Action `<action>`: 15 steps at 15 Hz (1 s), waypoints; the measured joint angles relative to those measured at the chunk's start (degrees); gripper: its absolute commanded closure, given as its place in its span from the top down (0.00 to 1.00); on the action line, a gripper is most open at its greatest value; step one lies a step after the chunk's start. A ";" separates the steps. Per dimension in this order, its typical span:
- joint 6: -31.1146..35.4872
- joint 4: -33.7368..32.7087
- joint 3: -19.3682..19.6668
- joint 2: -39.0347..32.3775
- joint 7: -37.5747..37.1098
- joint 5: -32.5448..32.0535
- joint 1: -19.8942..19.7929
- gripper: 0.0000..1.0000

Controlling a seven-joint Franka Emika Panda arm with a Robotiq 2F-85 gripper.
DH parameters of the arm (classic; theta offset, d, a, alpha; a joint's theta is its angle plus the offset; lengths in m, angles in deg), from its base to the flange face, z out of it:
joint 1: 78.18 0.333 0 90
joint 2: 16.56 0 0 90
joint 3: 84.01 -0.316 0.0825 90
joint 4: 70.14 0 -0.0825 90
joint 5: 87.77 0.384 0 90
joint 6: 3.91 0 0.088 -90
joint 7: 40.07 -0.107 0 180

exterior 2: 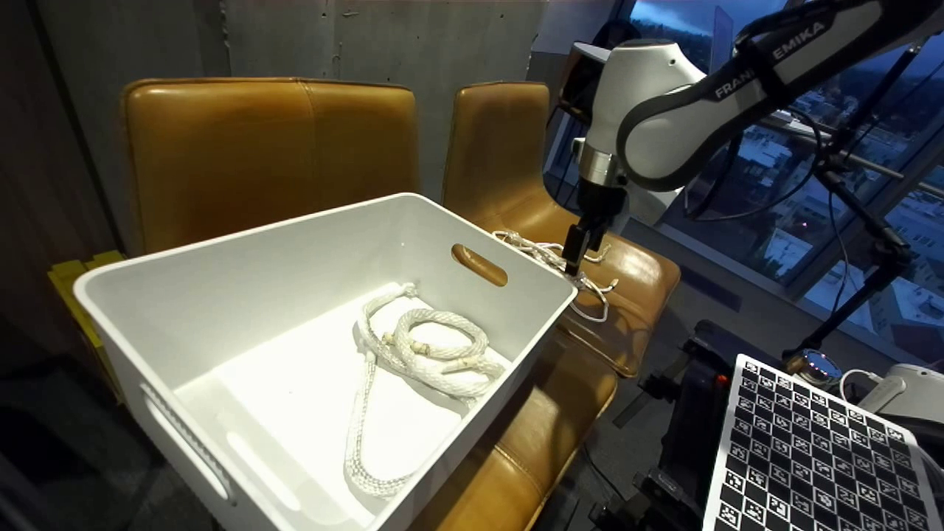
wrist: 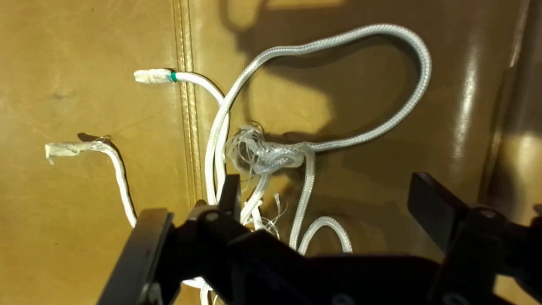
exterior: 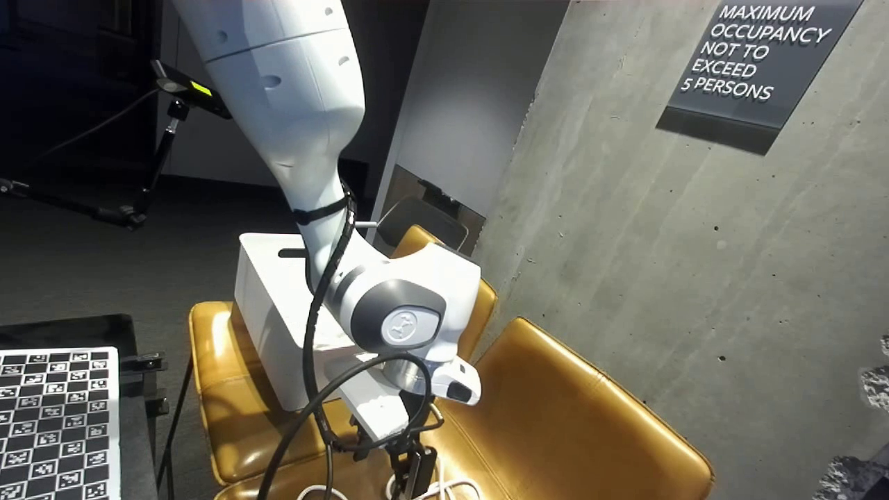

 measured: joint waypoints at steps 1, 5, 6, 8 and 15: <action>0.00 -1.00 0.02 -1.09 -0.13 0.00 0.15 1.00; -0.01 -5.29 0.39 -5.37 -0.81 0.00 0.31 1.00; -0.05 -6.44 0.65 -6.39 -0.92 0.00 0.31 1.00; -0.15 -8.32 1.23 -8.03 -1.21 0.00 0.31 1.00; -1.37 -9.74 1.68 -10.26 -3.85 0.07 0.27 0.51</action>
